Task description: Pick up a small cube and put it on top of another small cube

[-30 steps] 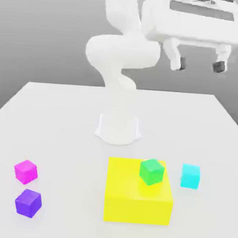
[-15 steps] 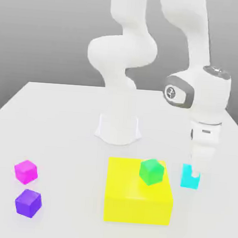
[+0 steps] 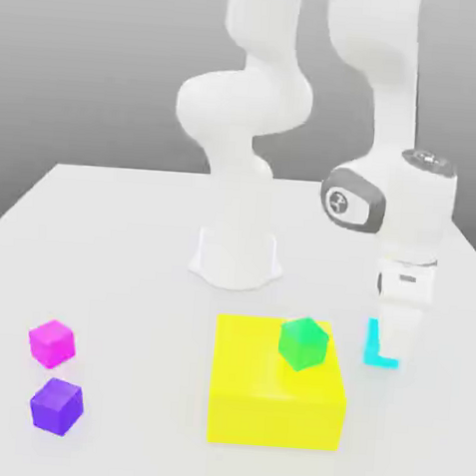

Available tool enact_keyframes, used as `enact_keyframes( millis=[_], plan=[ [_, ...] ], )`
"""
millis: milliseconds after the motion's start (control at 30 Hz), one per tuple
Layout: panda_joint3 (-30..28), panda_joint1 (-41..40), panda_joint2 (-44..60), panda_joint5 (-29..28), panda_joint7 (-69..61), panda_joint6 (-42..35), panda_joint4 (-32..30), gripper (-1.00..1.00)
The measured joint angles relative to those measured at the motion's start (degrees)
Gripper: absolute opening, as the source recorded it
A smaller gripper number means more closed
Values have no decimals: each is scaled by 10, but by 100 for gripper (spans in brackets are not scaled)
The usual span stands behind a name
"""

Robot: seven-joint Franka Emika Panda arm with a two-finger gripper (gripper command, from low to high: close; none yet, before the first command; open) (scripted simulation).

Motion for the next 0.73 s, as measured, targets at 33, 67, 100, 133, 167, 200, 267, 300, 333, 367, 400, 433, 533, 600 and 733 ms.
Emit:
enact_keyframes(
  millis=[33,67,100,133,167,200,267,300,333,367,400,433,533,600,733],
  plan=[
    [1,1,-21,13,-9,-17,-4,-100],
    [-4,6,-41,21,-16,-37,-4,-100],
    [-15,-7,-61,23,-20,-59,-2,-100],
    [-24,-16,-81,24,-25,-82,2,-100],
    [-34,-27,-101,23,-28,-107,6,-100],
    [-44,-39,-121,20,-30,-131,11,-100],
    [-66,-65,-160,13,-34,-181,21,-100],
    [-77,-79,-180,9,-36,-206,26,-100],
    [-87,-93,-200,5,-37,-231,32,-100],
    [-97,-107,-219,1,-38,-255,37,-100],
    [-107,-122,-239,-4,-40,-280,42,-100],
    [-117,-136,-258,-8,-41,-304,47,-100],
    [-127,-147,-231,-10,-44,-271,40,-100],
    [-130,-147,-195,-9,-46,-225,30,-100],
    [-130,-148,-179,-8,-46,-204,26,100]
  ],
)
